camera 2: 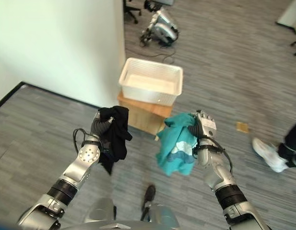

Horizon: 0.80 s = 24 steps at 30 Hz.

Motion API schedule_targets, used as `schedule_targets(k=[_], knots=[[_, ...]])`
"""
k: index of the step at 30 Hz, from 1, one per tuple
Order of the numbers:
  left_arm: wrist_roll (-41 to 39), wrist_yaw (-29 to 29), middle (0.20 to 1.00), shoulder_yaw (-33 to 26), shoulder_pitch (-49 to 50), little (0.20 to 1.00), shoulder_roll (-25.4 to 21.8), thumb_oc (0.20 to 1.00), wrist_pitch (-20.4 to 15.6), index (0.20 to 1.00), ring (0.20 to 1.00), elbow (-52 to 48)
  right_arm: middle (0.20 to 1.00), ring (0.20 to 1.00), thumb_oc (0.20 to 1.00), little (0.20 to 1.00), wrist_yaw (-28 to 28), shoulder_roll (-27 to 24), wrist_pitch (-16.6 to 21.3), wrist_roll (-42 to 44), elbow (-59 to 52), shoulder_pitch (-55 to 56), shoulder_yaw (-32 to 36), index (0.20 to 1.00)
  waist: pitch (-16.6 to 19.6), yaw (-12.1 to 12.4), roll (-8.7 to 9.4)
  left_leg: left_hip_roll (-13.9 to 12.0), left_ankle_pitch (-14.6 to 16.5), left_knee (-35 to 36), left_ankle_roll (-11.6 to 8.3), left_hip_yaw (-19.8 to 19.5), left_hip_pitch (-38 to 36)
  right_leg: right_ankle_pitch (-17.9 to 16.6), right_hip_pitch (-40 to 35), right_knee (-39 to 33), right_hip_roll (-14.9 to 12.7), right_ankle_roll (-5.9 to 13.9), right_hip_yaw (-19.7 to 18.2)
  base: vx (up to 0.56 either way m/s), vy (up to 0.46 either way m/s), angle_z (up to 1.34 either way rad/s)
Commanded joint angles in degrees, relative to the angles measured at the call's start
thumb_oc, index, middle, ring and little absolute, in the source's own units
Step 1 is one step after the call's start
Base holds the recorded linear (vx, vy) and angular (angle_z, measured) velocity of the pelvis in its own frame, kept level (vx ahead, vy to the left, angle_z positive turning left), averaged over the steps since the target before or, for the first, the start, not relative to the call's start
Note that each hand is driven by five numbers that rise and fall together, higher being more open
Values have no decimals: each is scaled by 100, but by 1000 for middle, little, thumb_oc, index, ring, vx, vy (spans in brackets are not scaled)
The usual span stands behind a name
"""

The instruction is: Pick up bed clothes into laundry basket.

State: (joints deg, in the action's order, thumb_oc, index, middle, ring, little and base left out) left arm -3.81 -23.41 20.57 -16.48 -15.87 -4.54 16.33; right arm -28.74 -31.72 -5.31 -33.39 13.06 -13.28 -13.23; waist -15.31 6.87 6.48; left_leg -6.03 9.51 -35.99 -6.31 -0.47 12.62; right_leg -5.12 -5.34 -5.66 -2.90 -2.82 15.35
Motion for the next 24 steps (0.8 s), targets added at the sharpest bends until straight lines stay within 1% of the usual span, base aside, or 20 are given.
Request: schedule_targets(k=[1,2,3,4,5,7,9,10,11,12,13,14,15,17,18,19,20,21,22,24], knots=[[38,-94,200,274,-440,200,118,200,-422,200,200,-464,200,200,200,200,-369,-764,128,-35,-253,-703,302,200,-36,411,-171,-143,-753,1664,118,347,-147,697,-398,66,-63,929,72,412,159,-63],[64,-77,200,277,-401,200,119,200,-437,200,200,-466,200,200,200,200,-369,-862,134,10,-206,-859,303,200,15,481,-213,-99,-994,2289,102,513,-215,781,-515,66,-10,947,28,437,115,-49],[91,-66,200,296,-364,200,105,200,-450,200,200,-483,200,200,200,200,-411,-955,126,53,-168,-1040,299,200,40,545,-254,-93,-1306,2696,79,811,-219,891,-646,66,54,942,58,283,50,-25],[94,-66,200,285,-365,200,113,200,-448,200,200,-489,200,200,200,200,-422,-966,130,66,-140,-1074,274,200,25,559,-242,-72,-1376,2821,74,848,-295,896,-652,66,32,940,37,378,41,-16],[110,-78,200,309,-312,200,67,200,-487,200,200,-543,200,200,200,200,-556,-1170,86,141,-165,-1545,307,200,95,664,-279,-134,-1673,2988,75,1517,-85,1045,-880,66,171,913,178,354,31,-20],[95,-44,200,224,-239,200,17,200,-498,200,200,-633,200,200,200,200,-593,-1304,-21,-4,-246,-1807,306,200,217,727,-242,-138,-1610,3241,244,2029,-245,1047,-966,68,229,944,290,403,79,-20],[85,-18,200,245,-156,200,-16,200,-481,200,200,-612,200,200,200,200,-608,-1290,-139,-197,-159,-2005,244,200,286,880,-159,85,-1570,3610,392,1960,-537,1093,-1018,670,155,1111,278,241,95,-9],[82,-16,200,238,-158,200,-20,200,-482,200,200,-615,200,200,200,200,-609,-1286,-141,-199,-154,-2018,237,200,290,899,-168,70,-1616,3642,399,1986,-538,1082,-980,696,161,1106,254,269,90,-20],[0,5,200,310,-115,200,-57,200,-475,200,200,-643,200,200,200,200,-598,-1479,-317,-388,-189,-2402,218,200,310,816,-139,132,-1540,3936,488,2032,-985,812,-767,1663,-119,1539,390,278,94,-6],[3,-9,200,327,-132,200,-89,200,-458,200,200,-618,200,200,200,200,-620,-1575,-388,-418,-242,-2590,224,200,293,708,-201,92,-1481,3992,502,1968,-1170,594,-424,2345,-303,1692,384,376,122,22],[51,-39,200,339,-189,200,-123,200,-445,200,200,-574,200,200,200,200,-649,-1628,-407,-435,-289,-2716,274,200,288,582,-311,-27,-1465,4063,497,1897,-1333,345,-41,2847,-351,1754,317,233,70,52],[70,-82,200,334,-255,200,-137,200,-445,200,200,-502,200,200,200,200,-687,-1730,-443,-446,-266,-2850,305,200,287,478,-380,-96,-1411,4085,477,1845,-1439,309,252,3178,-497,1771,310,209,7,66],[78,-108,200,306,-309,200,-145,200,-455,200,200,-479,200,200,200,200,-739,-1842,-509,-430,-250,-3010,316,200,266,371,-402,-103,-1352,4085,453,1758,-1488,364,413,3270,-732,1734,350,186,-72,58],[97,-93,200,235,-362,200,-137,200,-474,200,200,-496,200,200,200,200,-788,-1936,-561,-350,-323,-3080,487,200,261,243,-392,-71,-1266,4095,396,1584,-1574,482,558,2809,-946,1550,296,159,-126,51],[115,-65,200,243,-388,200,-125,200,-475,200,200,-489,200,200,200,200,-778,-1972,-557,-314,-368,-3055,546,200,271,185,-350,-30,-1217,4093,380,1478,-1579,603,530,2488,-902,1474,229,95,-90,60],[117,-63,200,246,-393,200,-124,200,-477,200,200,-484,200,200,200,200,-775,-1975,-557,-311,-374,-3046,556,200,274,171,-351,-35,-1209,4088,373,1458,-1578,604,495,2442,-891,1468,255,109,-86,63],[159,-9,200,283,-440,200,-127,200,-486,200,200,-509,200,200,200,200,-800,-2033,-510,-233,-413,-2930,663,200,311,117,-268,34,-1094,4056,361,1365,-1578,823,348,2078,-813,1399,110,114,-101,82],[138,26,200,309,-380,200,-129,200,-490,200,200,-513,200,200,200,200,-799,-2065,-524,-270,-415,-2871,745,200,383,103,-237,17,-1142,4050,365,1325,-1589,637,262,1935,-796,1437,124,136,-123,81],[131,39,200,319,-348,200,-85,200,-482,200,200,-475,200,200,200,200,-762,-2086,-533,-286,-408,-2797,766,200,430,111,-189,47,-1112,4043,358,1322,-1583,643,141,1692,-794,1422,135,117,-101,88],[104,88,200,259,-243,200,-34,200,-415,200,200,-451,200,200,200,200,-749,-1915,-425,-114,-409,-2628,838,200,554,168,-131,83,-1063,4039,329,1370,-1640,633,-107,1245,-745,1403,347,126,-70,21]])
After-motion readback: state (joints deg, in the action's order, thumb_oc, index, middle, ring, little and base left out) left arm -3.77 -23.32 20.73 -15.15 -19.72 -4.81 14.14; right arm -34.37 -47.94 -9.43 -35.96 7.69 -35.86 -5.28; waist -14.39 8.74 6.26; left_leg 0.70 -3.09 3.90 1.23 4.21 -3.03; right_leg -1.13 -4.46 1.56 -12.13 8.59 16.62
